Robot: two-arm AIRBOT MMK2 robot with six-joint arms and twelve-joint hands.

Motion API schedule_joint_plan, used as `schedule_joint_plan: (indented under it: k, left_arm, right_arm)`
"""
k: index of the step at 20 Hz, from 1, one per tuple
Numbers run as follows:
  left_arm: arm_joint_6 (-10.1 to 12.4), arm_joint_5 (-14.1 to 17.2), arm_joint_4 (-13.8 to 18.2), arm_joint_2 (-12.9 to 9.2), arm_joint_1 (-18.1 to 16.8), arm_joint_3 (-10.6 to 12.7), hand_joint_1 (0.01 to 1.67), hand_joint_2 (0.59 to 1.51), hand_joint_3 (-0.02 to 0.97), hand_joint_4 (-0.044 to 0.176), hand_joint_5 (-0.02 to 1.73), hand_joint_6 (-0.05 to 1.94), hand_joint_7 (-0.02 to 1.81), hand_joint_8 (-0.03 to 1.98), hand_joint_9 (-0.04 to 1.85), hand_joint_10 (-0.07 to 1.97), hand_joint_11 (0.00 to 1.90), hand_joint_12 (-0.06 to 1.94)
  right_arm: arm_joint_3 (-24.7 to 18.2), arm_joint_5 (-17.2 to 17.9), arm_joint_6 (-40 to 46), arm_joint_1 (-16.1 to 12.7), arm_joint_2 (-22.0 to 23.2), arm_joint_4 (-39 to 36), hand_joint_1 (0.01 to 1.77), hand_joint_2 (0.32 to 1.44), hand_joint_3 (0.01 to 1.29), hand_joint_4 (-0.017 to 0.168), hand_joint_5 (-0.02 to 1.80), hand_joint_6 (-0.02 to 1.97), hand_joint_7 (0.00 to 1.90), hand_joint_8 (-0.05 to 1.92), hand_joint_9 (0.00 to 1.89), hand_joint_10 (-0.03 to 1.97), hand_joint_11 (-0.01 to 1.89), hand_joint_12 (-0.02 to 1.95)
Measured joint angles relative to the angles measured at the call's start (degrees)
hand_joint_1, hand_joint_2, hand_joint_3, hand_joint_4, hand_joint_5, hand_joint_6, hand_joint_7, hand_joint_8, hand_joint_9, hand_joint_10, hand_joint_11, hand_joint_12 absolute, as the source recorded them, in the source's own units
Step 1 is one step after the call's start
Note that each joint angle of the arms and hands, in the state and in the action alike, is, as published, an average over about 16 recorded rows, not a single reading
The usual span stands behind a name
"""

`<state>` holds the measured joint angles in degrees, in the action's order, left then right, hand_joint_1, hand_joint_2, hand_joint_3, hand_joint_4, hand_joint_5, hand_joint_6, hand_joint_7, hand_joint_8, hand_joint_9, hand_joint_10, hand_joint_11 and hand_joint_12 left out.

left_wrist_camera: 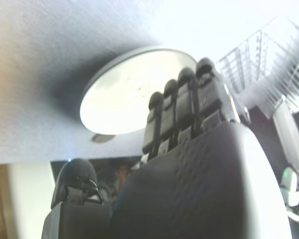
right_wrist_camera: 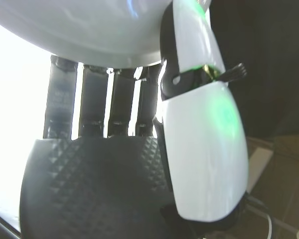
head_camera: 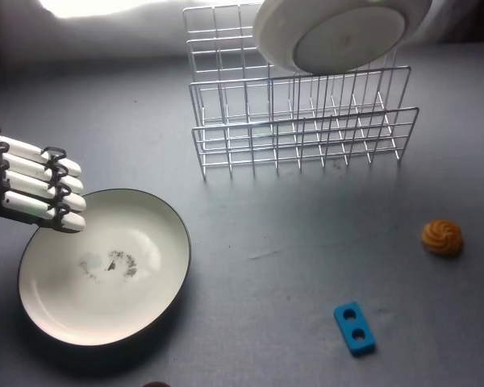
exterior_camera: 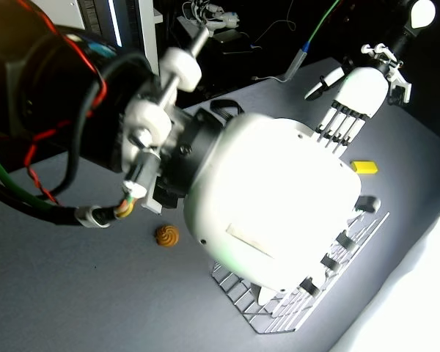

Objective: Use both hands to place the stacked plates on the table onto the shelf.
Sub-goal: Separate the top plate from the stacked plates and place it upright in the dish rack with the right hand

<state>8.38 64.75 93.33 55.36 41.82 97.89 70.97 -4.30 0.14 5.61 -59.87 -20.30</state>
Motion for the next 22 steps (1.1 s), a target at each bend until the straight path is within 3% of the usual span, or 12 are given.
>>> schedule_joint_plan:
  k: [22]
  left_arm:
    - [-0.16,0.08,-0.79,0.98,2.20,2.09,0.02,1.148,0.020,0.001,0.12,0.01,0.09,0.01,0.07,0.01,0.03,0.01]
  right_arm:
    - [11.70,5.06,-0.05,8.49,-8.75,4.21,1.24,1.03,0.01,-0.007,0.93,0.84,1.06,0.94,1.04,0.72,0.79,1.37]
